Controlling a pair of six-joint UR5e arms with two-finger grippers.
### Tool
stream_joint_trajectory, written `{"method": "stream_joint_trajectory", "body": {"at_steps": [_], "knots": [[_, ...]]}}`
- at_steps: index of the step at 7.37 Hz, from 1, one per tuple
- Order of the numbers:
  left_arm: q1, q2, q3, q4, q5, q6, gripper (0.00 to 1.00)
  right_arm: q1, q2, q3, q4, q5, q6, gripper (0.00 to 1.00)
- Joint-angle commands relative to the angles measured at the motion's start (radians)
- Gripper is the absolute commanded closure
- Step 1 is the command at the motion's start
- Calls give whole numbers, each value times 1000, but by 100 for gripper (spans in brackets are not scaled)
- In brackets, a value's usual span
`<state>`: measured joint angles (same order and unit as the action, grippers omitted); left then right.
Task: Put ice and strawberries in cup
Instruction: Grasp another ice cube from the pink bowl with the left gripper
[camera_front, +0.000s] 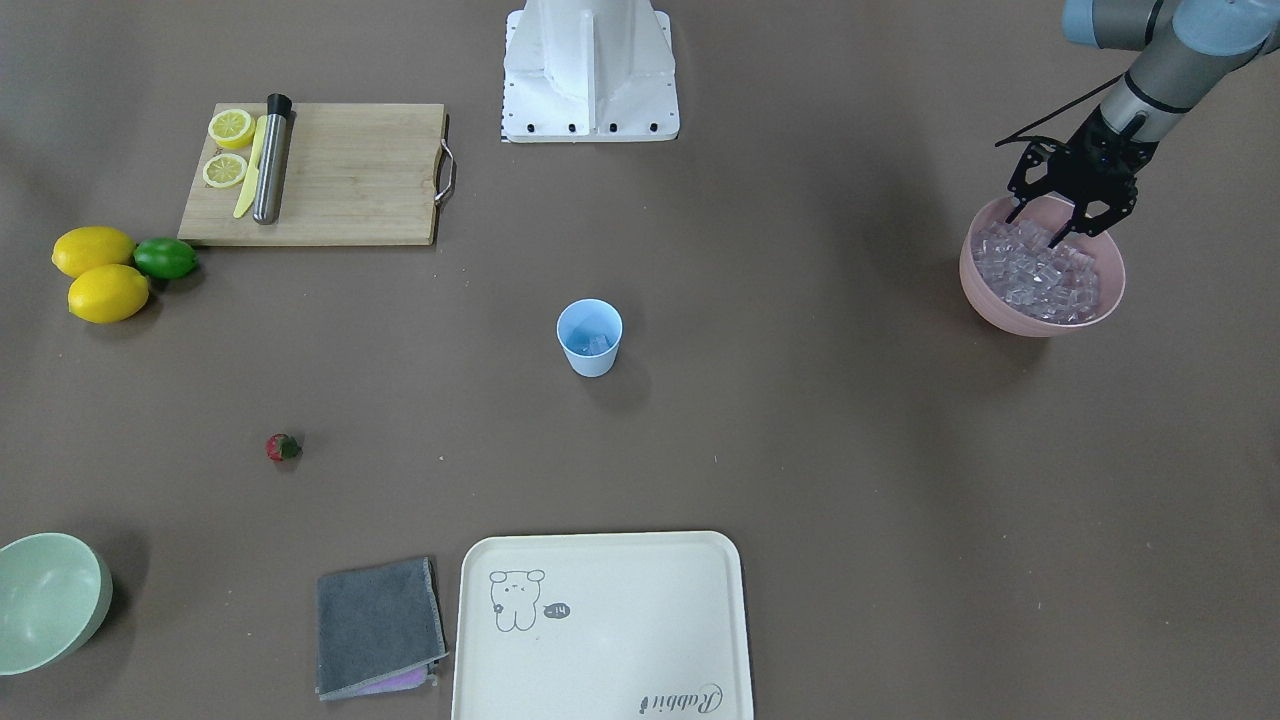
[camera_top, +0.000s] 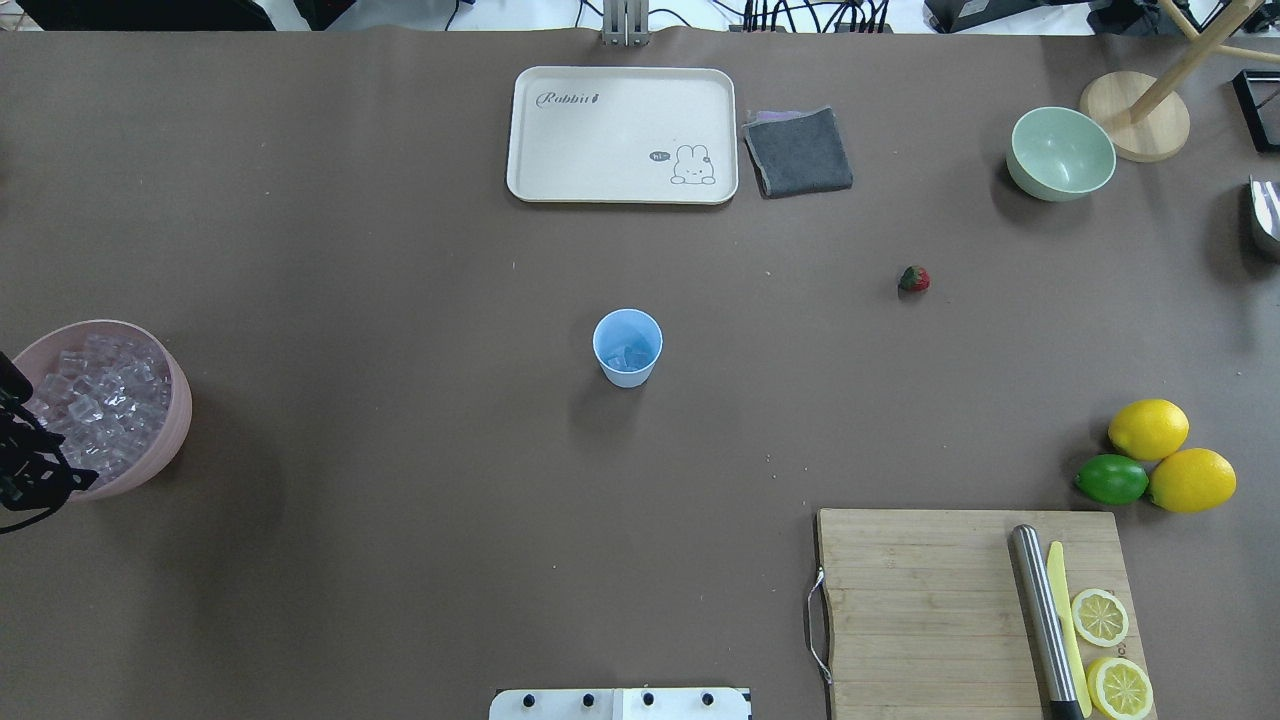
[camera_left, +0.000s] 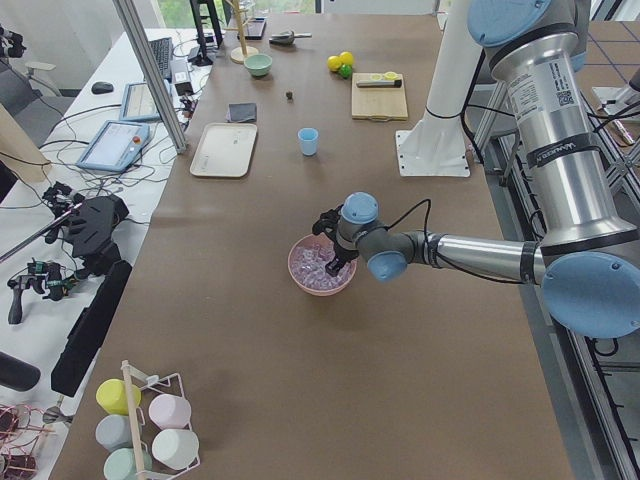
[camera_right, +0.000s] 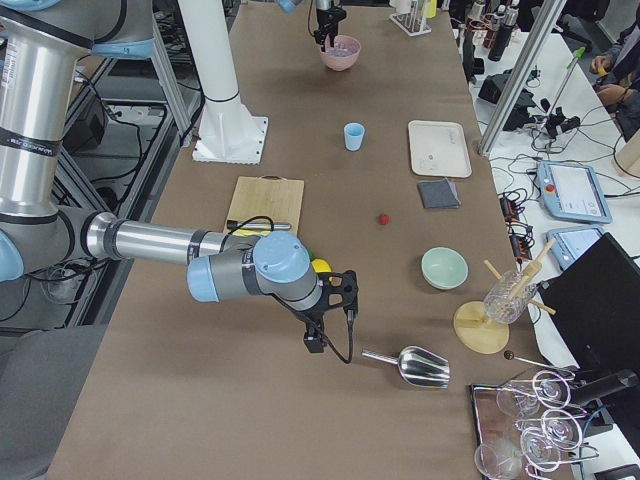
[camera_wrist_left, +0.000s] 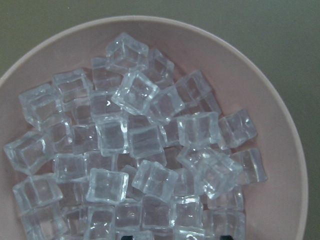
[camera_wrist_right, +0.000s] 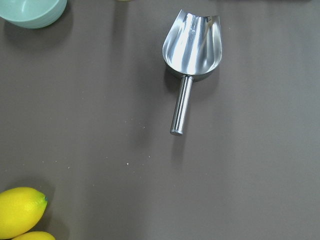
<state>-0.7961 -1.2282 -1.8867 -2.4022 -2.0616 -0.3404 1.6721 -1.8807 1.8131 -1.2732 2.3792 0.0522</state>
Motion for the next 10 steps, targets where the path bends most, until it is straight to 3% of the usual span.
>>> {"method": "stream_joint_trajectory", "body": {"at_steps": [1,4,9,10], "knots": [[9,-1,0,0,0,0,38,0,0,0,0,0,0,0],[26,1,1,0,0,0,45,0,0,0,-1,0,0,0],[28,3,-2,-9,-2,0,100,0,0,0,0,0,0,0],[26,4,-3,-15,-2,0,100,0,0,2,0,0,0,0]]}}
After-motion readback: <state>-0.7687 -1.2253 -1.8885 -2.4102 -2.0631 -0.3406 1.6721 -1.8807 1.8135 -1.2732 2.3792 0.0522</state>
